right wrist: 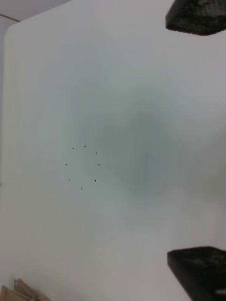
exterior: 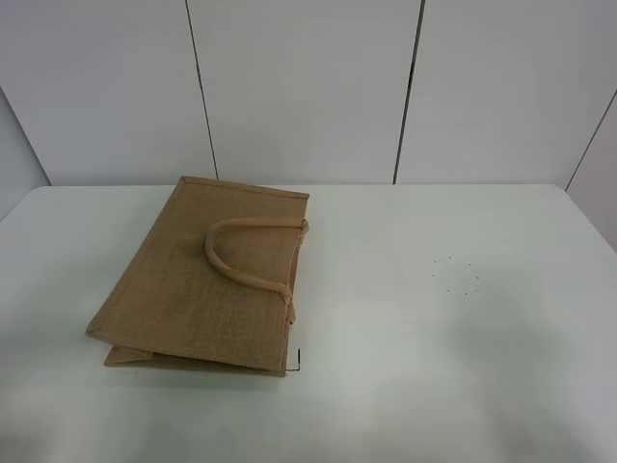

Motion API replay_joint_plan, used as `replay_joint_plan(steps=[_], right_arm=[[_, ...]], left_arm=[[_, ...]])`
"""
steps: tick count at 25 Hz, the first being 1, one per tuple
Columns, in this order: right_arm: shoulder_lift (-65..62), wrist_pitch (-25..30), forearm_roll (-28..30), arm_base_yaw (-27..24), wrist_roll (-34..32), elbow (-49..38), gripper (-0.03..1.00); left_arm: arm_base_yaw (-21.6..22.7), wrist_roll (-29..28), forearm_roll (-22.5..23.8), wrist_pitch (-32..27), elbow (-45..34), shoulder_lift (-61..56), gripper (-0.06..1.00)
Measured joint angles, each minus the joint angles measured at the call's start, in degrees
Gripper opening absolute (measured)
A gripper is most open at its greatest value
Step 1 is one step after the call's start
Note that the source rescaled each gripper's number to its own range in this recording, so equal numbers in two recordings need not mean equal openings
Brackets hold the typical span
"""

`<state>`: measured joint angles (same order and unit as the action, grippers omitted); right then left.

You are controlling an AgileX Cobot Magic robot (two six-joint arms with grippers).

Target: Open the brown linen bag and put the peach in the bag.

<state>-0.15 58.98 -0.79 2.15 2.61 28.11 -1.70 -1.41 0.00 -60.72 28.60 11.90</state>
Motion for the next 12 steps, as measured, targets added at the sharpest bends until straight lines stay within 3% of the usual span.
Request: replay_joint_plan(steps=[12], right_arm=[[0.0, 0.0, 0.0, 0.0, 0.0, 0.0, 1.0]], left_arm=[[0.0, 0.2, 0.0, 0.3, -0.2, -11.8, 0.96]])
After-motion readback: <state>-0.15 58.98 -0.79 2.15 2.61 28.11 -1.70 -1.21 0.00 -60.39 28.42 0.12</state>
